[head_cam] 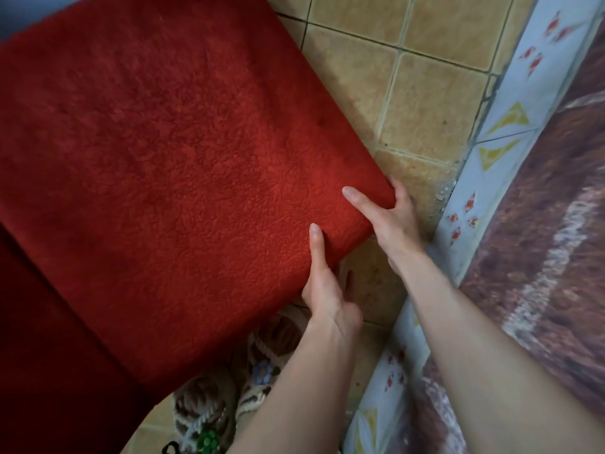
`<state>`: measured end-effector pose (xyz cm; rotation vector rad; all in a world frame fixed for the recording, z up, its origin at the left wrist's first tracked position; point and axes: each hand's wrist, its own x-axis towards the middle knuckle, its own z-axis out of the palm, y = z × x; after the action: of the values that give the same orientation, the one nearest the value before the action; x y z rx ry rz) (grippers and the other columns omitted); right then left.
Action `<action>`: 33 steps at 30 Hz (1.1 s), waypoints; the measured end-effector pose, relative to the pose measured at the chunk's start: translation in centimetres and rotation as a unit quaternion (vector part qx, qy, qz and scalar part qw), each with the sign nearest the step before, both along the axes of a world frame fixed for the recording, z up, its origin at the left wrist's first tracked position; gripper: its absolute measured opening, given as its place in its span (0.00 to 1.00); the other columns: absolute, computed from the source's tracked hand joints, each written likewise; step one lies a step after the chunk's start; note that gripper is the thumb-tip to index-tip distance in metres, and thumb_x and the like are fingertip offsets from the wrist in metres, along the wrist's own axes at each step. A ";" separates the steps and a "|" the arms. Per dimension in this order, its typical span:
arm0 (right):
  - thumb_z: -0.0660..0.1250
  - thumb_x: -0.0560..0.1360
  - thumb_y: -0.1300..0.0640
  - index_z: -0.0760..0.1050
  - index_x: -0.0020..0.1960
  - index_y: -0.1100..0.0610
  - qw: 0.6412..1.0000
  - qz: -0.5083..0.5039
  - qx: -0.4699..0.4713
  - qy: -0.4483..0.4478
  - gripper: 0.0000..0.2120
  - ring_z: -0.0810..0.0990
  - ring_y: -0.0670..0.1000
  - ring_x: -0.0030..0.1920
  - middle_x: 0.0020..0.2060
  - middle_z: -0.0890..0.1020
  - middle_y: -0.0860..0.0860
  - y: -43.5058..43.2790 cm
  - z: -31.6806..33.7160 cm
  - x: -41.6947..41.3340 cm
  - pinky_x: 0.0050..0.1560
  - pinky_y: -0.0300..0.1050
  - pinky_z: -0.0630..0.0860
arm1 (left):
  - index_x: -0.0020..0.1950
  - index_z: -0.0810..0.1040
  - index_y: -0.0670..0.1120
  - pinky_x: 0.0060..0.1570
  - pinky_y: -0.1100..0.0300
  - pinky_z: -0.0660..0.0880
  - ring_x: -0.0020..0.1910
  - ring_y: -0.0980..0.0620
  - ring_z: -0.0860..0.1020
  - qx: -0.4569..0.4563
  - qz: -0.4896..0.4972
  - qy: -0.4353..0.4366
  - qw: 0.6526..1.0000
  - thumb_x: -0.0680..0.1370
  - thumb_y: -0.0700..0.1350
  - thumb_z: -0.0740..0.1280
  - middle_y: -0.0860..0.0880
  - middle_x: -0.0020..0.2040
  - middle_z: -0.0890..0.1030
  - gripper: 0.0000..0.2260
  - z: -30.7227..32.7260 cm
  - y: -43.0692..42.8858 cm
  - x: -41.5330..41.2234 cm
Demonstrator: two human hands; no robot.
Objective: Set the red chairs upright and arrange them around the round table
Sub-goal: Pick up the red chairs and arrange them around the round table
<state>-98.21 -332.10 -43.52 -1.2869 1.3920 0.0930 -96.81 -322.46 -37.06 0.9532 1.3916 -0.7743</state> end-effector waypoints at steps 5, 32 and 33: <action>0.80 0.46 0.32 0.70 0.69 0.49 0.999 -0.032 0.006 -0.034 0.55 0.79 0.50 0.60 0.63 0.77 0.52 -0.1 -0.6 0.1 0.63 0.51 0.76 | 0.53 0.78 0.46 0.45 0.56 0.81 0.44 0.52 0.84 -0.036 0.021 0.009 0.999 0.66 0.56 0.77 0.47 0.48 0.86 0.22 -0.7 0.2 0.1; 0.83 0.59 0.57 0.78 0.48 0.53 0.997 -0.041 -0.010 -0.071 0.21 0.85 0.43 0.40 0.39 0.86 0.46 0.0 7.3 1.1 0.37 0.34 0.77 | 0.56 0.77 0.51 0.67 0.53 0.68 0.56 0.52 0.76 -0.111 0.057 0.005 0.992 0.62 0.53 0.74 0.47 0.57 0.79 0.23 4.5 2.4 0.3; 0.84 0.59 0.57 0.78 0.48 0.53 0.996 -0.041 -0.014 -0.073 0.22 0.85 0.42 0.40 0.39 0.85 0.46 0.2 8.2 1.2 0.37 0.34 0.77 | 0.57 0.77 0.50 0.68 0.52 0.68 0.57 0.52 0.76 -0.113 0.058 0.006 0.992 0.62 0.53 0.74 0.47 0.57 0.79 0.24 5.4 2.5 0.5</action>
<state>-96.97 -331.94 -35.34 -1.2332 1.3225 -0.0751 -96.36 -319.97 -31.67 0.6861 1.3245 -0.8308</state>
